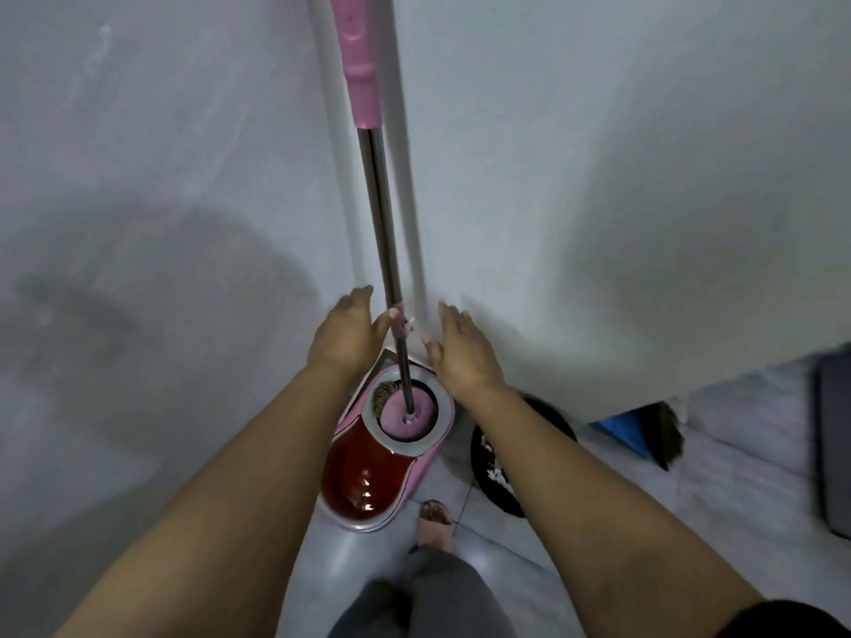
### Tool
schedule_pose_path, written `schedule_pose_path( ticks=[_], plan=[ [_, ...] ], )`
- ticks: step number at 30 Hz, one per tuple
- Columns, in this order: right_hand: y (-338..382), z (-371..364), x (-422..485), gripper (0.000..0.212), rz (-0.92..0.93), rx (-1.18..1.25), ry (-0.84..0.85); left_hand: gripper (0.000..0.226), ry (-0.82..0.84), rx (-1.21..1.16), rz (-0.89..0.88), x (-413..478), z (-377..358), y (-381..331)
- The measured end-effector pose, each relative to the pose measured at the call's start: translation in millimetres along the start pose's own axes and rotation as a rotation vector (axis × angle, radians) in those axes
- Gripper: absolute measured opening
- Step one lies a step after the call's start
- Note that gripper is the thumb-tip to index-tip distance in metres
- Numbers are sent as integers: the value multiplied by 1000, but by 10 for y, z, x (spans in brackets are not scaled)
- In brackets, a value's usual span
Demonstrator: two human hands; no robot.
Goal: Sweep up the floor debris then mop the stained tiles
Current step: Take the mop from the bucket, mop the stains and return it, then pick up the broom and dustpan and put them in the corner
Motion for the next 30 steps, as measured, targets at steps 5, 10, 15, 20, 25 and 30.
schedule_pose_path(
  ticks=[5,10,15,20,25,30],
  plan=[
    [-711,-15,-829,63,-106,-147,-86,63,216,248,-200,-697,-357,-186],
    [-1430,24,-1516,64,-278,-148,-114,66,357,404,-372,-1068,-797,-652],
    [-2248,265,-1982,63,-451,-130,-151,68,391,494,-539,-1180,-1253,-1403],
    [-3203,597,-2226,63,-554,-80,-155,67,415,526,-661,-1153,-1824,-2342],
    [-4165,1003,-2241,64,-563,-86,-174,66,425,500,-709,-1090,-2444,-3269],
    [-4794,1416,-1960,62,-529,-89,-213,66,413,443,-673,-935,-2856,-3909]
  ],
)
Point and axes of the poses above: each hand's wrist, its own x-axis towards the middle knuckle, its own z-axis out of the back of the hand, y = z × x, the point moved 1 cm from there along x, towards the middle knuckle, and after that the axes turned 12 degrees about -z, right-handed, at the moved point
